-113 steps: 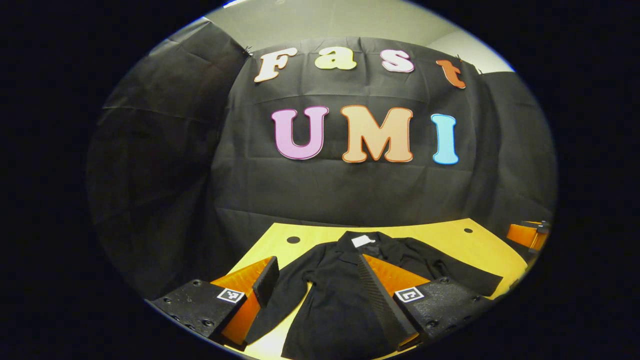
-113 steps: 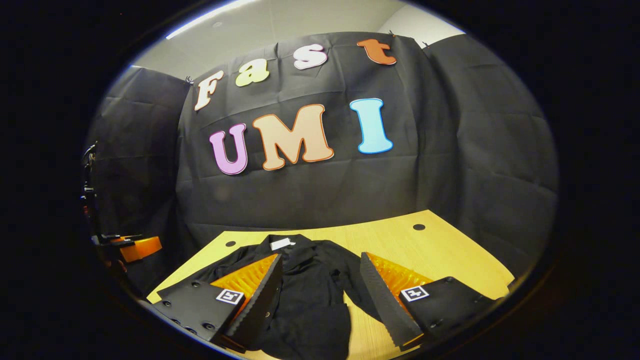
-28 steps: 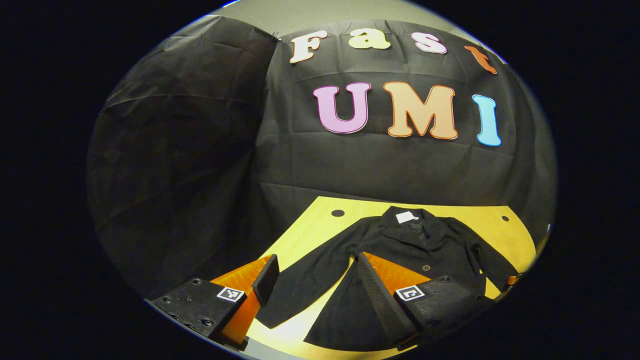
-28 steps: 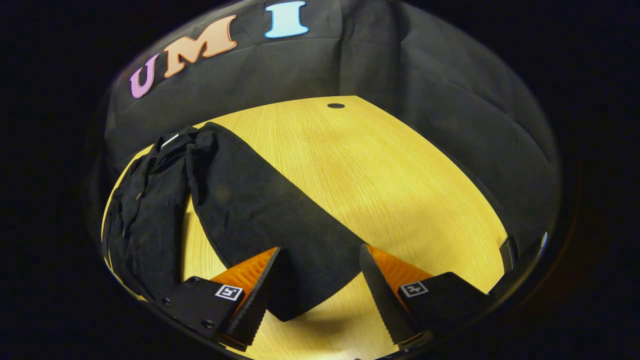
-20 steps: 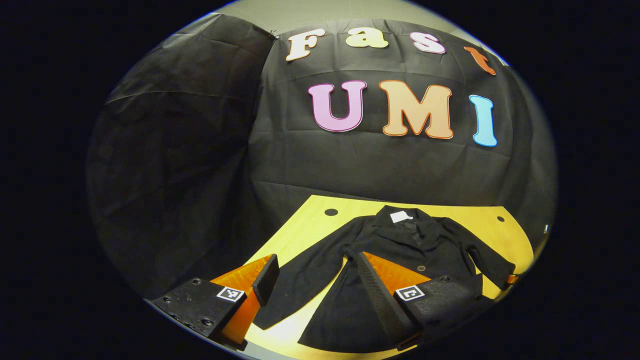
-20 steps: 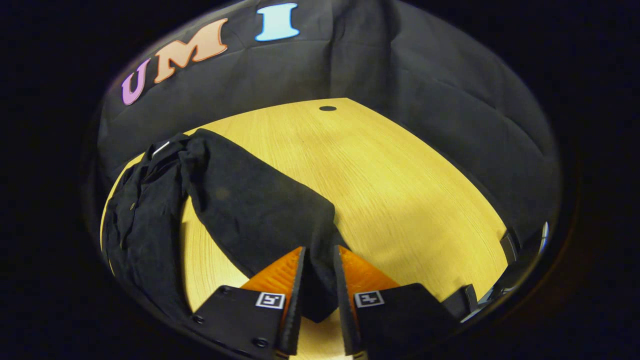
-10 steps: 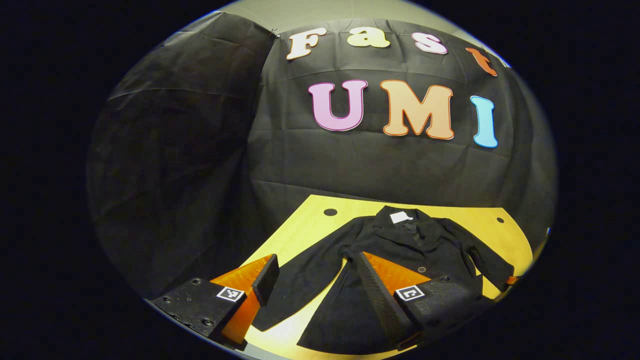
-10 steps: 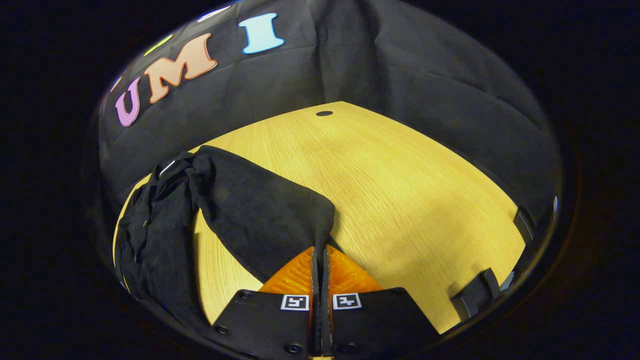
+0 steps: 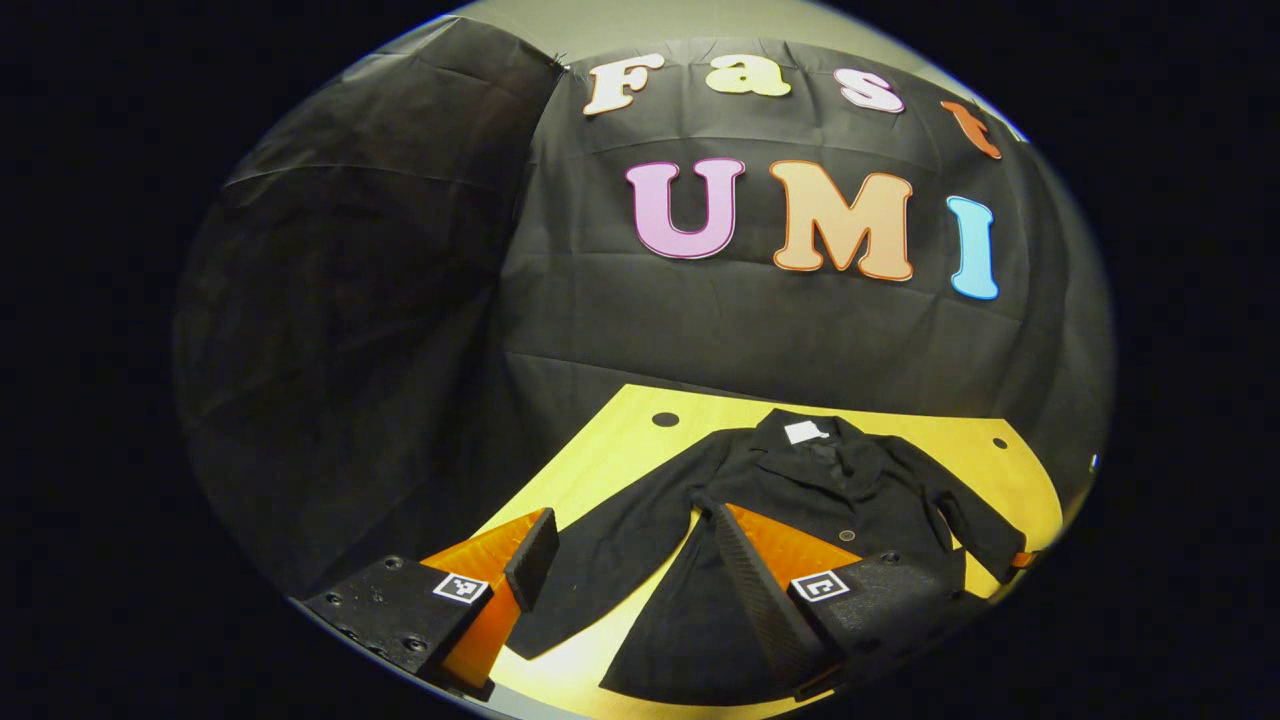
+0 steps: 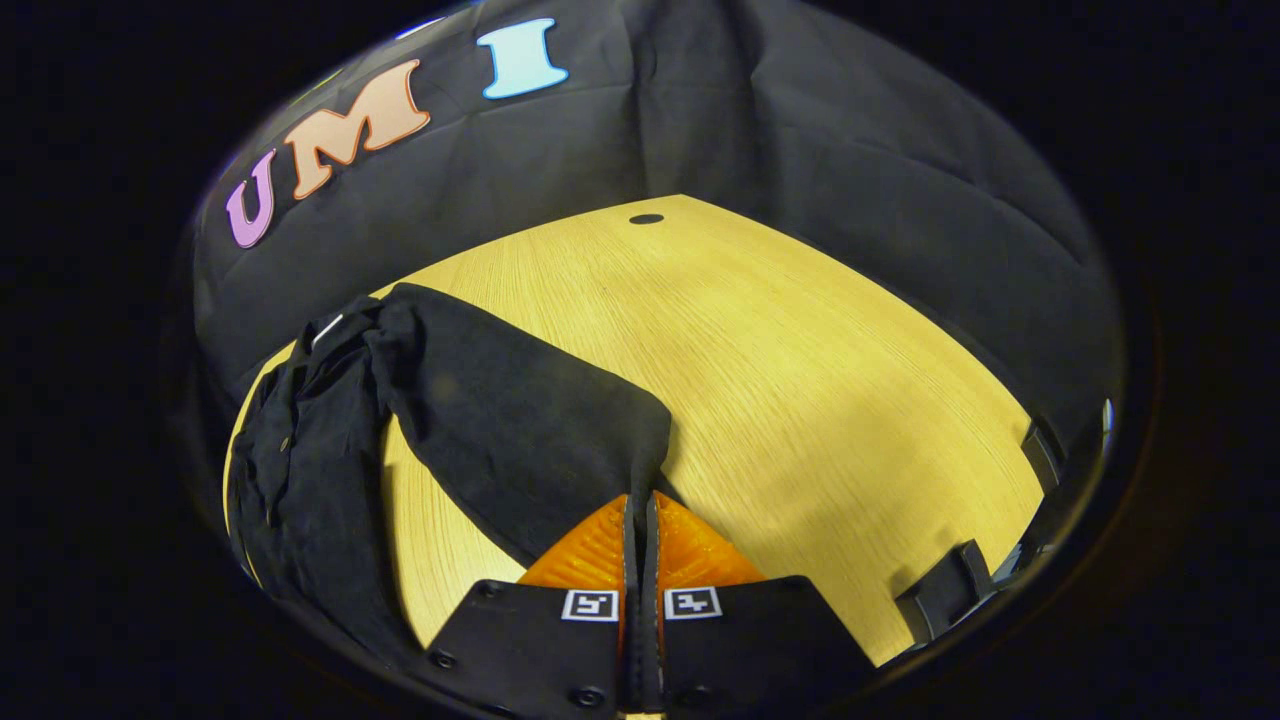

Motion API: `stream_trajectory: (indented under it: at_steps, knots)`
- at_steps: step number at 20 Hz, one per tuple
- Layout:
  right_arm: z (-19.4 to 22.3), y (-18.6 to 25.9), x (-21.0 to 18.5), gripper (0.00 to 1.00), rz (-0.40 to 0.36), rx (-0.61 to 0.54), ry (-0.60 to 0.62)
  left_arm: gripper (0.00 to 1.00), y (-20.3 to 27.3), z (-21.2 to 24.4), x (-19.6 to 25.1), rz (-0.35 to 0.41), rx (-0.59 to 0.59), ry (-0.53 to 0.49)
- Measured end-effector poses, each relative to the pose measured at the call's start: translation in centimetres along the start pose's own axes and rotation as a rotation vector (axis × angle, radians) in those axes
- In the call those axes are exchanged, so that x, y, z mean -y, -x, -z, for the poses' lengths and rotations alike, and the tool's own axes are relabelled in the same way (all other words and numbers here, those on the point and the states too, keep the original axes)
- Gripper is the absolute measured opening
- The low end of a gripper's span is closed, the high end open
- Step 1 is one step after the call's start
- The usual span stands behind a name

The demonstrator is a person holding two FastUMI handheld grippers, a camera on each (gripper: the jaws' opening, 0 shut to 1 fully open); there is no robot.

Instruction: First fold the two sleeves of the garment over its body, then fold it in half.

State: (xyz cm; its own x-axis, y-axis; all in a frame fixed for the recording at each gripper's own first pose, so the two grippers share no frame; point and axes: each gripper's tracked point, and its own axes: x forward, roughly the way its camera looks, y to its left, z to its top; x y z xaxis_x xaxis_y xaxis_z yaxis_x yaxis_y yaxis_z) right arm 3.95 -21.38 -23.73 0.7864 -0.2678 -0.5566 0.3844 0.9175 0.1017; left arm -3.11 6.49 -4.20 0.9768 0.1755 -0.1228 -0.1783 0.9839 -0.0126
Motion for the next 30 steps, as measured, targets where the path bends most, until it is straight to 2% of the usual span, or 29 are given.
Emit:
stream_trajectory:
  at_steps: [3,7,14,19,23,30]
  knots:
    - [-0.3,0.3,0.0,0.02,-0.003,-0.039,0.019,0.94,0.3,0.5,-0.8,0.001,-0.007,-0.007]
    - [-2.5,1.0,-0.6,0.02,0.022,-0.021,0.084,0.94,0.9,1.2,-2.2,-0.004,-0.016,-0.014]
    - [-12.2,3.8,-6.1,0.02,-0.003,0.132,0.169,0.94,1.5,2.5,-4.5,-0.014,-0.032,-0.022]
    - [-18.4,6.1,-12.9,0.02,-0.074,0.244,0.197,0.94,1.6,3.0,-5.8,-0.011,-0.042,-0.022]
    - [-22.1,8.0,-20.3,0.02,-0.155,0.321,0.238,0.94,1.7,3.1,-6.7,-0.010,-0.046,-0.017]
    - [-24.0,9.2,-33.9,0.02,-0.278,0.396,0.366,0.94,1.4,3.4,-9.4,-0.032,-0.063,0.016]
